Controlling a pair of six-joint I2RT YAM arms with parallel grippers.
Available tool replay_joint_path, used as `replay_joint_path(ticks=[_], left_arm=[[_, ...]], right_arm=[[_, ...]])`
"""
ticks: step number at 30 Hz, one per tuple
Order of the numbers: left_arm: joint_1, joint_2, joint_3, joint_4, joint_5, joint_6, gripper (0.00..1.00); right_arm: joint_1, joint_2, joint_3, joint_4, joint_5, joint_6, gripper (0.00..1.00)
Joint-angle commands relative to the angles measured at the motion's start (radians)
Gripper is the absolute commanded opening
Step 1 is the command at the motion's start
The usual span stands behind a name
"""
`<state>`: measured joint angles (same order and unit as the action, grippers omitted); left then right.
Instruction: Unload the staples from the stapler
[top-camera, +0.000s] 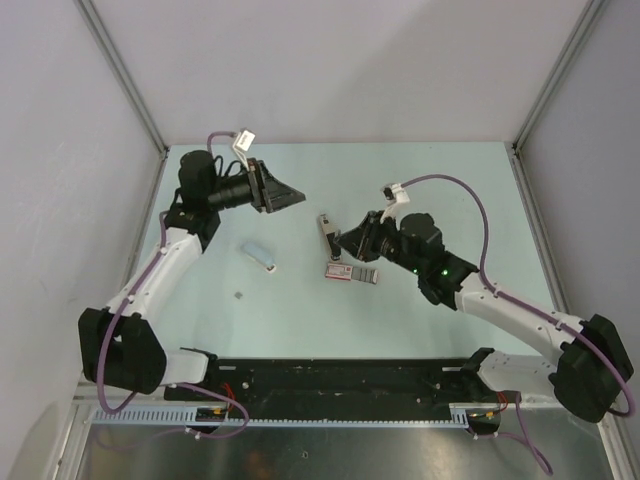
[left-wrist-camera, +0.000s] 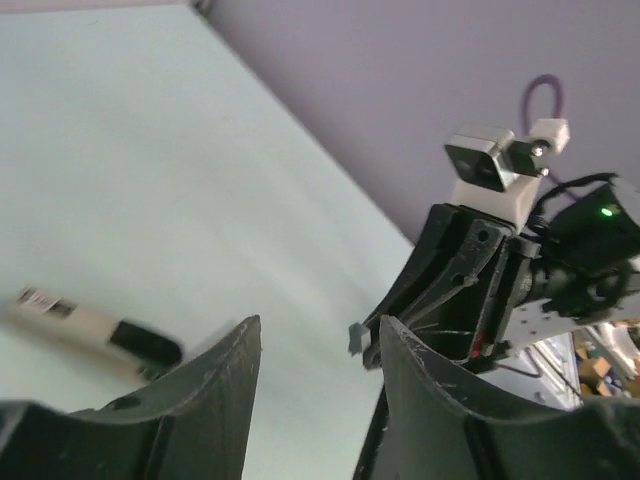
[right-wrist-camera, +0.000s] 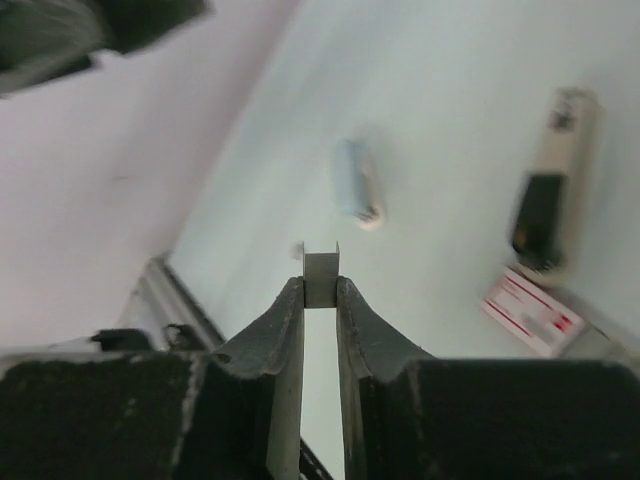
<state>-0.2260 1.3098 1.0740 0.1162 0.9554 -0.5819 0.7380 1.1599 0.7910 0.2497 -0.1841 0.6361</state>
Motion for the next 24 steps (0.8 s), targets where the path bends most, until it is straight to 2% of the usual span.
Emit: replay_joint_path(ticks=[1, 5, 9, 16, 24], left_arm=[[0.067, 0.023, 0.058, -0.25, -0.076, 0.261, 0.56], [0.092, 0.012, 0.062, -0.383, -0.186, 0.457, 0.55], [0.094, -0.022, 0.021, -0.44, -0.27, 0.583, 0.55], [0.095, -0.066, -0.038, -0.479, -0.304, 0.69, 0.54], [0.093, -0.071, -0.062, -0.492, -0.304, 0.71, 0.53]], right_arm=[[0.053, 0.052, 0.039, -0.277, 0.318, -0.006, 0.0], [0.123, 0.146, 0.046, -0.43, 0.54, 0.114, 0.0], [0.182, 0.276, 0.115, -0.562, 0.653, 0.201, 0.0], [0.19, 0.426, 0.23, -0.686, 0.715, 0.281, 0.0], [0.178, 0.507, 0.32, -0.789, 0.756, 0.329, 0.0]])
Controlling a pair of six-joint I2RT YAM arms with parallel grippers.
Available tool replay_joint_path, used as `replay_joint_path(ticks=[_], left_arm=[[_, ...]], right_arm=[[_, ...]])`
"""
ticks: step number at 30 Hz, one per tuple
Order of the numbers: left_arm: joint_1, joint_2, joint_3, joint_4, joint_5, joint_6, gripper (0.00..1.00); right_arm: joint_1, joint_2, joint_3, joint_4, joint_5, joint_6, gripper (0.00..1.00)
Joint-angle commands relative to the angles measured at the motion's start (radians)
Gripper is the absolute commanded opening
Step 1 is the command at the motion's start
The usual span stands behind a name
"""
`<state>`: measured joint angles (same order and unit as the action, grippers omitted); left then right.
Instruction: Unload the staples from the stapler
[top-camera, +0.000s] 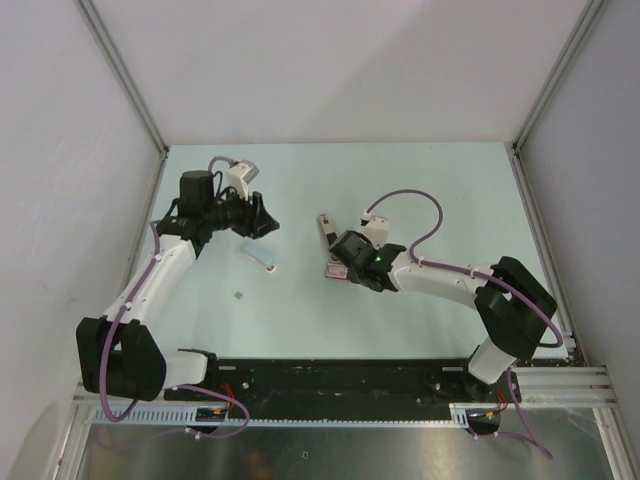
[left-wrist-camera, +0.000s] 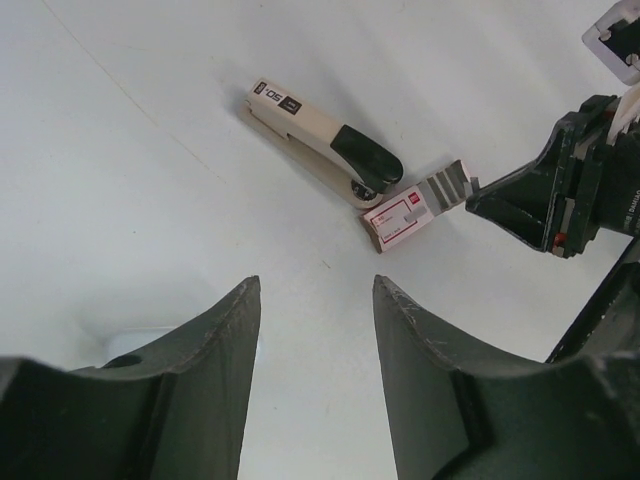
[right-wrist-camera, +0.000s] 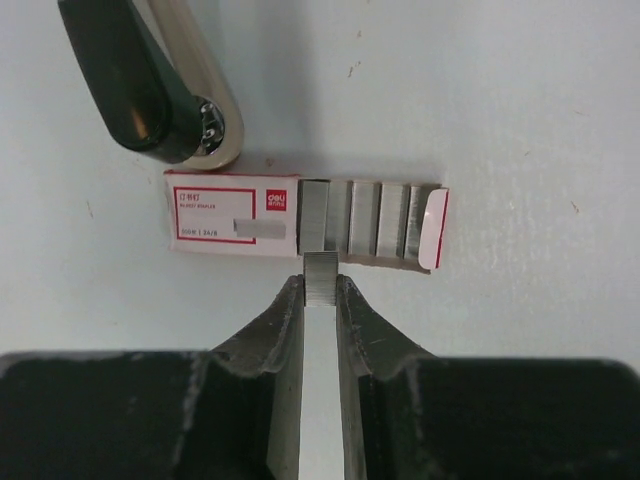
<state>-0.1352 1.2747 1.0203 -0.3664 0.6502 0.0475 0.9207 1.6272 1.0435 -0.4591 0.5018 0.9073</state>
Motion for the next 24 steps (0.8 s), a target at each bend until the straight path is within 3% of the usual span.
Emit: replay_joint_path(ticks=[1, 24], left_arm=[[0.003, -0.037, -0.009, -0.01, 0.001, 0.081, 0.53], [-0.007, -0.052, -0.029, -0.01, 0.009, 0.09, 0.52]], right_arm=[[-0.005, 0.051, 0.08, -0.094, 0.072, 0.063, 0.0], [-0.06, 0.203, 0.2, -0.171, 0.023, 0.015, 0.0]])
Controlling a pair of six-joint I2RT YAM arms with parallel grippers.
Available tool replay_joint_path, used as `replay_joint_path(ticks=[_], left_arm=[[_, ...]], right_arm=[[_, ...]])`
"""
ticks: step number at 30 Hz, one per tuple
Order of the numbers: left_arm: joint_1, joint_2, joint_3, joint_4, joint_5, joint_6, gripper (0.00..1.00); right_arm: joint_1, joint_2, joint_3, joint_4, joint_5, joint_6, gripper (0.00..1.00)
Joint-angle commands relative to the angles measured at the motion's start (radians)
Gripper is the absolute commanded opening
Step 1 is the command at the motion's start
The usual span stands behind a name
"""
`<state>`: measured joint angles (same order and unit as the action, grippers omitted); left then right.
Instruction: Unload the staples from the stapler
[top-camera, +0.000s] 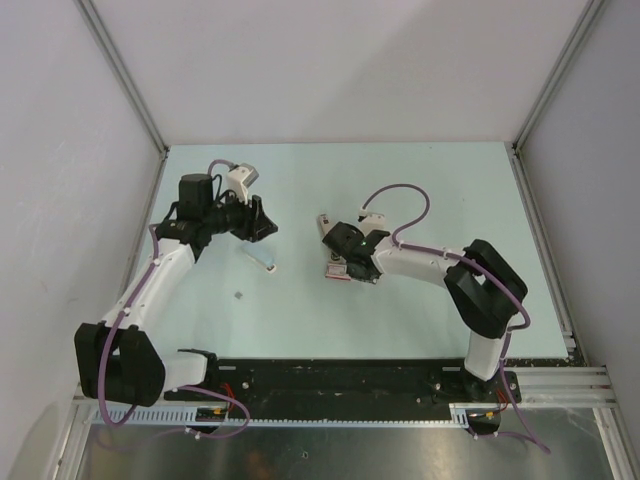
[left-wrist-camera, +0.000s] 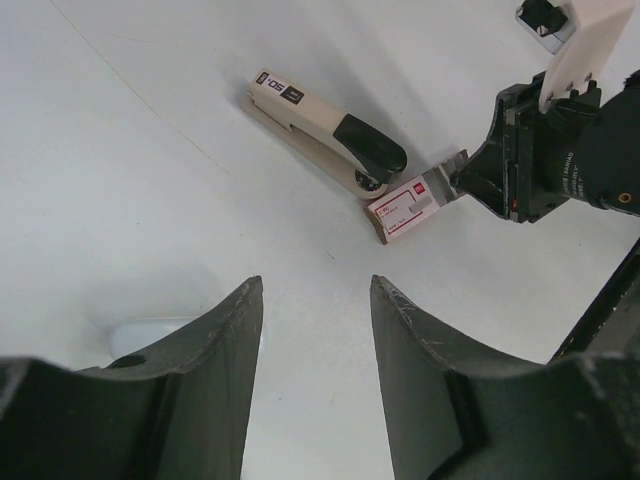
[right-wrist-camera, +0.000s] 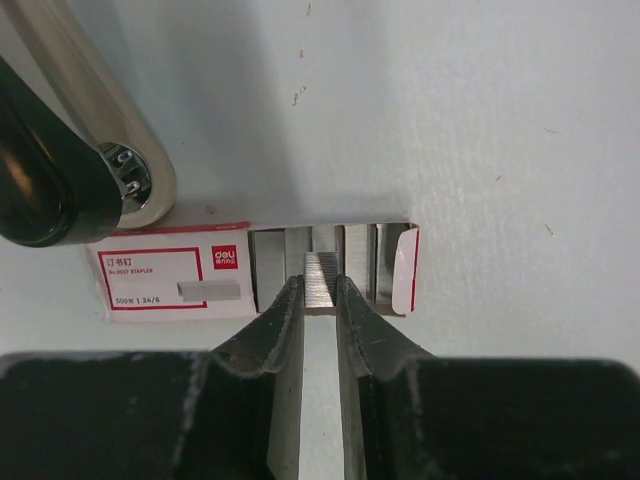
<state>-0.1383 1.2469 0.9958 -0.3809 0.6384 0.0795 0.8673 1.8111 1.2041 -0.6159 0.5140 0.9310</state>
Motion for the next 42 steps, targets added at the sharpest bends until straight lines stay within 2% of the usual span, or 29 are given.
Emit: replay_joint_path(ticks=[1, 38, 42], left_arm=[[-0.004, -0.024, -0.004, 0.005, 0.021, 0.057, 0.52], [-0.009, -0.048, -0.013, -0.002, 0.007, 0.07, 0.52], [-0.01, -0.046, -0.013, -0.004, 0.006, 0.07, 0.52]], right_arm=[[-0.007, 0.022, 0.042, -0.016, 0.008, -0.01, 0.0], [0.001, 0.011, 0.026, -0.044, -0.003, -0.012, 0.0], [0.002, 0.01, 0.022, -0.036, -0.012, -0.018, 0.04]])
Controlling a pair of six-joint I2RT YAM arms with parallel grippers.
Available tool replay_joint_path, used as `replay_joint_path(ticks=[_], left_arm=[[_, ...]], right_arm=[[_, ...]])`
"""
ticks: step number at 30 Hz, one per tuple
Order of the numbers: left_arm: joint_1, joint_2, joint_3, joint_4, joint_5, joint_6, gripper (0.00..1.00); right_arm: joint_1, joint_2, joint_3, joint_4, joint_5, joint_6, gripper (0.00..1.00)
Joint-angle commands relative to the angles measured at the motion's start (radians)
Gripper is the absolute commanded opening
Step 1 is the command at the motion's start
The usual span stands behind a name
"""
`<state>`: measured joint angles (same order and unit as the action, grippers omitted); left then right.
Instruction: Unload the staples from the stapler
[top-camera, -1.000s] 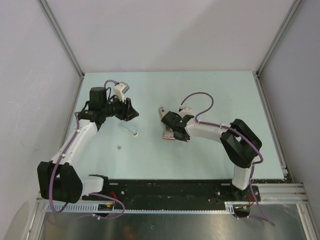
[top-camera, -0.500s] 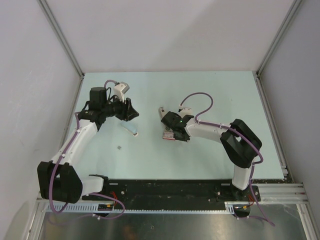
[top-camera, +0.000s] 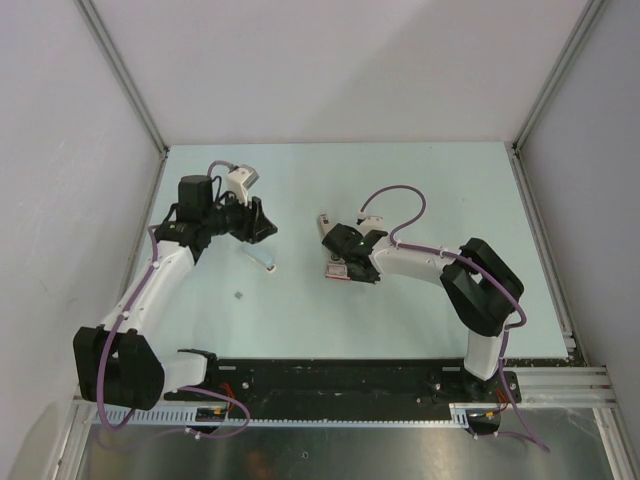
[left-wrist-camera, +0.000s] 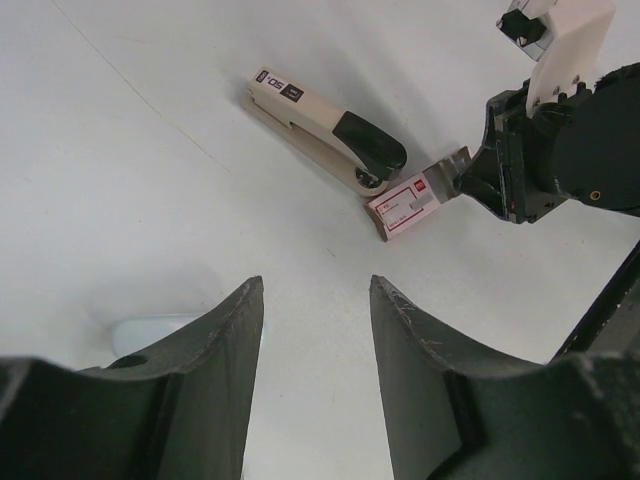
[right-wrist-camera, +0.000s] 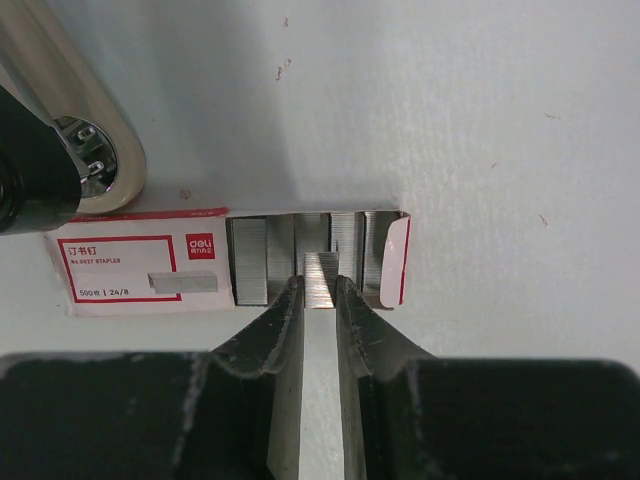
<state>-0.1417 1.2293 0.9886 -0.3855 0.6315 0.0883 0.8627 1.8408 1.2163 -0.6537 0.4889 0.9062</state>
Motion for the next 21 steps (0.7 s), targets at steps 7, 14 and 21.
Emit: replay_joint_path(ticks=[7, 14, 21], left_arm=[[-0.006, -0.029, 0.0, -0.003, 0.013, 0.061, 0.52], [-0.006, -0.035, 0.002, -0.008, 0.015, 0.066, 0.53], [-0.006, -0.041, 0.003, -0.014, 0.015, 0.069, 0.53]], right_arm=[[0.004, -0.021, 0.007, 0.008, 0.004, 0.002, 0.19], [0.01, -0.029, 0.004, 0.016, 0.002, -0.004, 0.39], [0.022, -0.056, -0.002, 0.027, 0.016, -0.008, 0.44]])
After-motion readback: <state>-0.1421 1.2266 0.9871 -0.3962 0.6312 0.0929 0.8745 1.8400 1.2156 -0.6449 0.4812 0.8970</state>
